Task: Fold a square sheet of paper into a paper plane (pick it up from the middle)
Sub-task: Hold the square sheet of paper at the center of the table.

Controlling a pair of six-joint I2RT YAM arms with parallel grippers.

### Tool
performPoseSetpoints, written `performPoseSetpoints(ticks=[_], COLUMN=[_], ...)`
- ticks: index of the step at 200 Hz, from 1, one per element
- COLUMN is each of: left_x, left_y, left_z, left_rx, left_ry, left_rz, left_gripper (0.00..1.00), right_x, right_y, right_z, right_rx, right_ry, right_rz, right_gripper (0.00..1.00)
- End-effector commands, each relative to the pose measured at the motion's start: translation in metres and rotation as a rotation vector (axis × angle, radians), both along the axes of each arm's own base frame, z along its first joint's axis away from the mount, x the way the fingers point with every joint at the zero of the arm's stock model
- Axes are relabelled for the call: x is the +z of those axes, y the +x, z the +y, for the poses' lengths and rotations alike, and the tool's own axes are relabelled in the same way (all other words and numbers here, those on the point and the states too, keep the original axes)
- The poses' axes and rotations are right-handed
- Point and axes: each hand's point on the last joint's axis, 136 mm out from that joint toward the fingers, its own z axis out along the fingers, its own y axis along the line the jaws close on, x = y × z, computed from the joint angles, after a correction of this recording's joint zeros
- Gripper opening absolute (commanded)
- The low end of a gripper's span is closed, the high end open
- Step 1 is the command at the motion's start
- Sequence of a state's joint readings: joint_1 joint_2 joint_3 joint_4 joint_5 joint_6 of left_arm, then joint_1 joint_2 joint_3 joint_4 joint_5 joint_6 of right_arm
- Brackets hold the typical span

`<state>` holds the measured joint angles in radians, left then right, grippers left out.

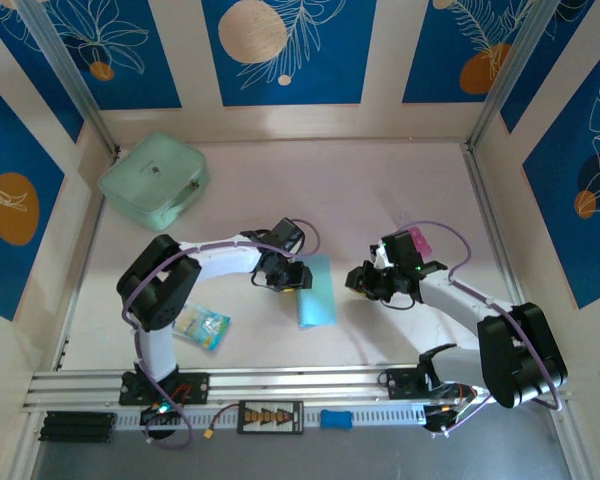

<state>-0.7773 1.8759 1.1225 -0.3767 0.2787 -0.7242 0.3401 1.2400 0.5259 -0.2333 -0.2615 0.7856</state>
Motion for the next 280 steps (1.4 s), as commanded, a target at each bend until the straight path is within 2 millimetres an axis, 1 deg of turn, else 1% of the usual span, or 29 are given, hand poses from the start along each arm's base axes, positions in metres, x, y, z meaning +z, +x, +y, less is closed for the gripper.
performPoseSetpoints(ticks=[1, 18, 55, 82, 141, 204, 280], left_x=[-0.0428, -0.0423, -0.0418, -0.0431, -0.0433, -0.0457, -0.0473], left_y=[-0.0059, -0.0056, -0.0039, -0.0051, -0.0055, -0.0050, -0.0043], left_z=[0.0192, 0.0203, 0.0234, 0.0217, 0.0148, 0.0152, 0.0172], left_rx=[0.004, 0.012, 0.025, 0.017, -0.018, -0.032, -0.056], left_ry=[0.133, 0.136, 0.145, 0.142, 0.122, 0.141, 0.183], left_rz=[0.012, 0.007, -0.005, 0.004, 0.012, 0.012, 0.005], left_gripper=[0.42, 0.39, 0.38, 0.38, 0.42, 0.46, 0.47], right_x=[0.0029, 0.0030, 0.0027, 0.0016, 0.0002, -0.0006, -0.0010], right_y=[-0.0026, -0.0024, -0.0020, -0.0023, -0.0020, -0.0016, -0.0022], right_z=[0.0014, 0.0016, 0.0018, 0.0017, 0.0009, 0.0017, 0.0020], right_rx=[0.016, 0.016, 0.016, 0.014, 0.011, 0.012, 0.015], right_ry=[0.001, 0.001, 0.001, 0.002, 0.000, 0.001, 0.003], right_rz=[-0.004, -0.005, -0.004, -0.001, 0.003, 0.006, 0.009], right_gripper=[0.26, 0.26, 0.26, 0.26, 0.26, 0.26, 0.26])
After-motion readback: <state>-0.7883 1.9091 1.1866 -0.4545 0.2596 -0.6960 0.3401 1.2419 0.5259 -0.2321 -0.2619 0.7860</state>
